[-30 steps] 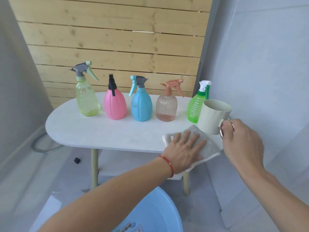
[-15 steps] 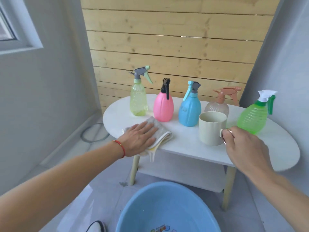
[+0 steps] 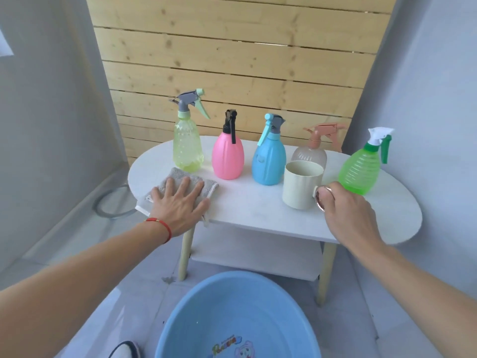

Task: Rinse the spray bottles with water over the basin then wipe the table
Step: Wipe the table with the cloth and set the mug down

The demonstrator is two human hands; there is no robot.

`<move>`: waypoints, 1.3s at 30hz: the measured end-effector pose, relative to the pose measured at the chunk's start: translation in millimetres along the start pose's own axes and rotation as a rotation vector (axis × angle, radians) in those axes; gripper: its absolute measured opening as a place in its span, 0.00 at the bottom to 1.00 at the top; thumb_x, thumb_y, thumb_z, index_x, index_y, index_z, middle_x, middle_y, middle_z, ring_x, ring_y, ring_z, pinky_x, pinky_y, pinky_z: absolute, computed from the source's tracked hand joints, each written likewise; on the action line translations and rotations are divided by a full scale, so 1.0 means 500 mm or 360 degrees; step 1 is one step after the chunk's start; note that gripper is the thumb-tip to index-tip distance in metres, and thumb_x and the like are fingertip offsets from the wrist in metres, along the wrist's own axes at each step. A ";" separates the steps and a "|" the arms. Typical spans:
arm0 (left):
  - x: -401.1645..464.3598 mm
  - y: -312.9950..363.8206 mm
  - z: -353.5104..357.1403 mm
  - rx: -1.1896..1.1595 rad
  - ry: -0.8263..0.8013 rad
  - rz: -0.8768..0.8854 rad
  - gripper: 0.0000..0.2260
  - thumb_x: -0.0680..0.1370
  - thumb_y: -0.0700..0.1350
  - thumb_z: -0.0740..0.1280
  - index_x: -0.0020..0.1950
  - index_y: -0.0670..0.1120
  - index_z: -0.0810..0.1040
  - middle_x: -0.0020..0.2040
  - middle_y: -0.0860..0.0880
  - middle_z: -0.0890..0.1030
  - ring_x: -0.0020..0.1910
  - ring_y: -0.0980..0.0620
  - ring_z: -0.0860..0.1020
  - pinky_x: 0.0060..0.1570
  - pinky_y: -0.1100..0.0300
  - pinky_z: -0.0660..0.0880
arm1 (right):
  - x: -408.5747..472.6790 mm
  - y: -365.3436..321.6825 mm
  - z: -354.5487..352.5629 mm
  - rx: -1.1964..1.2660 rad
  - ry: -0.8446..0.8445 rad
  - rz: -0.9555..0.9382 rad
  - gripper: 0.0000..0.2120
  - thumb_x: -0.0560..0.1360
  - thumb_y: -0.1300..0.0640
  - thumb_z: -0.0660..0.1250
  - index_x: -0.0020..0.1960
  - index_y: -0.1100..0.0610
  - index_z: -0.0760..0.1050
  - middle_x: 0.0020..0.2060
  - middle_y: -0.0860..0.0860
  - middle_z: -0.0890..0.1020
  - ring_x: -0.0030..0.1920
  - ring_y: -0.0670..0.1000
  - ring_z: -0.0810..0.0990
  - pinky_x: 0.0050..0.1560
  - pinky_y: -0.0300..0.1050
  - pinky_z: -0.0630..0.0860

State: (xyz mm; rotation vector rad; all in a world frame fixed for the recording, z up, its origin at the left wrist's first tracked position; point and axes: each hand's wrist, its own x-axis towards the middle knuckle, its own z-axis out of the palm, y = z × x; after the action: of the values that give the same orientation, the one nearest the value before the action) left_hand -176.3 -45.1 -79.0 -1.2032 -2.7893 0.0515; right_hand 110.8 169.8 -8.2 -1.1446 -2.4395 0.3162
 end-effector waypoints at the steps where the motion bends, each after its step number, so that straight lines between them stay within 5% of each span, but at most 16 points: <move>1: -0.008 0.022 -0.006 -0.0014 -0.0018 0.0008 0.31 0.76 0.65 0.38 0.80 0.60 0.48 0.79 0.50 0.55 0.75 0.37 0.56 0.65 0.38 0.61 | 0.001 0.007 -0.004 0.0010 0.0009 0.0011 0.14 0.85 0.50 0.53 0.48 0.56 0.71 0.39 0.53 0.74 0.43 0.62 0.70 0.41 0.54 0.66; 5: -0.021 0.130 -0.030 -0.0168 -0.0008 0.0069 0.38 0.72 0.67 0.34 0.81 0.59 0.52 0.81 0.52 0.54 0.78 0.38 0.53 0.67 0.37 0.57 | -0.009 0.035 -0.022 0.0100 0.0025 0.0050 0.14 0.86 0.52 0.54 0.46 0.57 0.71 0.39 0.55 0.74 0.43 0.63 0.71 0.41 0.54 0.65; 12: -0.028 0.387 -0.034 -0.0287 0.0092 0.0240 0.28 0.80 0.59 0.43 0.78 0.55 0.62 0.80 0.52 0.62 0.76 0.36 0.59 0.67 0.38 0.61 | -0.031 0.102 -0.059 0.0372 0.0171 0.0226 0.16 0.85 0.51 0.55 0.41 0.53 0.70 0.37 0.59 0.79 0.42 0.65 0.77 0.44 0.58 0.76; 20: -0.003 0.585 -0.062 -0.0578 0.0055 0.0465 0.18 0.86 0.51 0.51 0.74 0.50 0.67 0.75 0.50 0.69 0.78 0.38 0.57 0.69 0.39 0.59 | -0.066 0.171 -0.118 0.0216 0.0334 0.0090 0.13 0.86 0.55 0.56 0.45 0.58 0.70 0.37 0.54 0.75 0.40 0.61 0.70 0.39 0.54 0.66; 24: -0.003 0.660 -0.066 -0.0669 0.0043 0.0493 0.18 0.86 0.47 0.52 0.74 0.48 0.68 0.76 0.50 0.69 0.79 0.40 0.57 0.70 0.41 0.57 | -0.066 0.217 -0.130 0.0127 0.0408 0.0303 0.13 0.86 0.53 0.54 0.46 0.56 0.69 0.37 0.52 0.72 0.42 0.60 0.70 0.40 0.53 0.65; 28: -0.025 0.740 -0.077 -0.0648 0.0034 0.0834 0.19 0.83 0.47 0.60 0.75 0.53 0.69 0.73 0.48 0.71 0.76 0.44 0.60 0.69 0.45 0.58 | -0.058 0.243 -0.142 0.0142 0.0543 0.0495 0.13 0.86 0.51 0.53 0.49 0.56 0.70 0.40 0.53 0.73 0.43 0.59 0.69 0.43 0.53 0.64; 32: -0.023 0.744 -0.071 -0.0583 0.0138 0.1243 0.21 0.84 0.52 0.55 0.76 0.53 0.70 0.72 0.50 0.73 0.73 0.44 0.66 0.66 0.45 0.63 | -0.056 0.251 -0.146 0.0105 0.0540 0.0526 0.13 0.86 0.51 0.53 0.51 0.56 0.71 0.40 0.53 0.72 0.43 0.59 0.68 0.43 0.53 0.64; 35: -0.024 0.675 -0.057 -0.0555 0.0277 0.1552 0.22 0.80 0.40 0.63 0.74 0.51 0.73 0.68 0.48 0.76 0.68 0.42 0.71 0.58 0.44 0.71 | -0.060 0.256 -0.137 0.0042 0.0441 0.0474 0.12 0.86 0.51 0.53 0.50 0.55 0.71 0.41 0.53 0.73 0.44 0.59 0.69 0.44 0.54 0.67; 39: -0.034 0.556 -0.029 -0.0426 0.0515 0.1668 0.27 0.76 0.33 0.58 0.75 0.50 0.71 0.73 0.47 0.74 0.72 0.41 0.71 0.56 0.43 0.74 | -0.062 0.262 -0.113 0.0040 0.0359 0.0331 0.13 0.86 0.52 0.53 0.48 0.57 0.71 0.41 0.53 0.76 0.44 0.61 0.74 0.42 0.53 0.69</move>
State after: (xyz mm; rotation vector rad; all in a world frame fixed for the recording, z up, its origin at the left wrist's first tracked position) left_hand 38.2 133.2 -86.3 -2.3261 -1.6676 -0.3991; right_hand 243.3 230.5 -16.2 -1.3484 -2.1217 0.2631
